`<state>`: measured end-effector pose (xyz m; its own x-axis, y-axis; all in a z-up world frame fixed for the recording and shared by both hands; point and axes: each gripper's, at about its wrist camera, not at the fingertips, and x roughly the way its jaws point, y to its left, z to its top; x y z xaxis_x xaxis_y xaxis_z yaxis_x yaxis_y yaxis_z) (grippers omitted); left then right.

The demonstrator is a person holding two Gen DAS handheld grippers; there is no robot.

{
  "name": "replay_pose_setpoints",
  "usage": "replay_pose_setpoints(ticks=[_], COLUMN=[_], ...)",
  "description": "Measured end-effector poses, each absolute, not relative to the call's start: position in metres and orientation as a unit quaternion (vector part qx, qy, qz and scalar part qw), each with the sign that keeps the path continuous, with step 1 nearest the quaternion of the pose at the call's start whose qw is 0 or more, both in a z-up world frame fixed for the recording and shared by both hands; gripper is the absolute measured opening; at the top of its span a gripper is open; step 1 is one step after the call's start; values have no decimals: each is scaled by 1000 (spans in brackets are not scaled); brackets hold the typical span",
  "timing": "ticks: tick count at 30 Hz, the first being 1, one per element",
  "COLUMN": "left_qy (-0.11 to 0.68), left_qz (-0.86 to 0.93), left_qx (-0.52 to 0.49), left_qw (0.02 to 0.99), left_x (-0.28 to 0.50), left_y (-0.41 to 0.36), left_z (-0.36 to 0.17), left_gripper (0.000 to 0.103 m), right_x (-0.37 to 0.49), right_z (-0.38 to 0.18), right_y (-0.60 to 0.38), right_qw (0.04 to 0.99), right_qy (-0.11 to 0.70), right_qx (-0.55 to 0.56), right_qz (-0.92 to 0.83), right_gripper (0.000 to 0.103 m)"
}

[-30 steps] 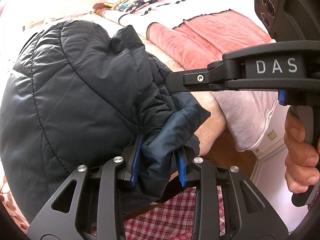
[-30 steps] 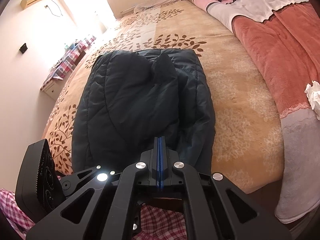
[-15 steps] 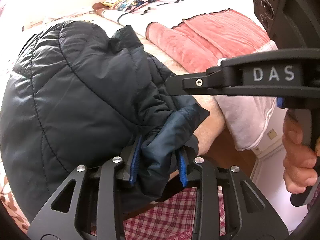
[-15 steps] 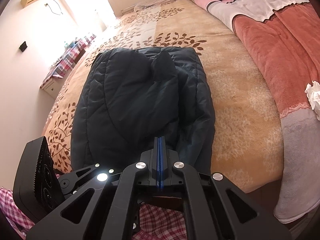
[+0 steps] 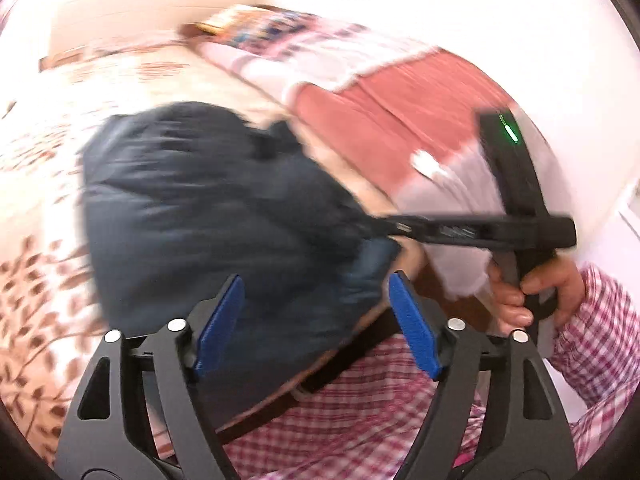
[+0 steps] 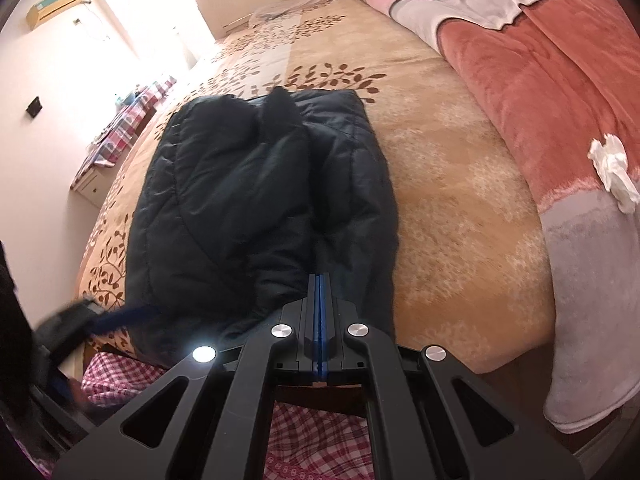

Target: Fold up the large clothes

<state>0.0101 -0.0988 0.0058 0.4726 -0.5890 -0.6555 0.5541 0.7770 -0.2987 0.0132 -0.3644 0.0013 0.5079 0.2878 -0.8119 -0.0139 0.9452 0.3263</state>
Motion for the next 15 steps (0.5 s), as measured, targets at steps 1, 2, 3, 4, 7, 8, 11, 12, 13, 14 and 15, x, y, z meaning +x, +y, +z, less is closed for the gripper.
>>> replay_pose_setpoints(ticks=[1,2,3,4,7,8,11,12,13,14,15], left_qy=[392,395,399,408,445,456,482,488,497,501,504], left_qz=[-309,-290,-271,-246,-206,-199,-185,-185,-184,-186,-190], left_qx=[-34,-45,-59,-82,-154,-173,-219,-229,-236,-240,-244], left_qw=[866,871,874,875,858,850,828,821,814,810,806], left_x=[15,19,25,32,54,61,76,80,85,86,88], left_y=[-82,-69,-55,-37,-3,4,15,12,13,11,7], left_z=[6,4,1,-4,-25,-31,-53,-57,-64,-68,-70], left_gripper=[75,76,76,77,77,77,77,77,77,77,77], right_x=[13,13,13,13,23,27,42,48,53,59,64], right_z=[1,1,2,3,5,6,8,6,4,-1,-6], right_y=[-368,-370,-372,-375,-377,-377,-372,-370,-369,-367,-366], right_qw=[858,860,863,865,860,858,857,855,852,846,840], right_qy=[485,482,476,471,471,471,466,465,468,476,485], right_qx=[145,148,152,158,182,188,204,211,215,220,223], right_qz=[83,77,72,69,76,76,85,91,95,96,96], right_gripper=[29,45,53,55,61,67,80,83,84,84,85])
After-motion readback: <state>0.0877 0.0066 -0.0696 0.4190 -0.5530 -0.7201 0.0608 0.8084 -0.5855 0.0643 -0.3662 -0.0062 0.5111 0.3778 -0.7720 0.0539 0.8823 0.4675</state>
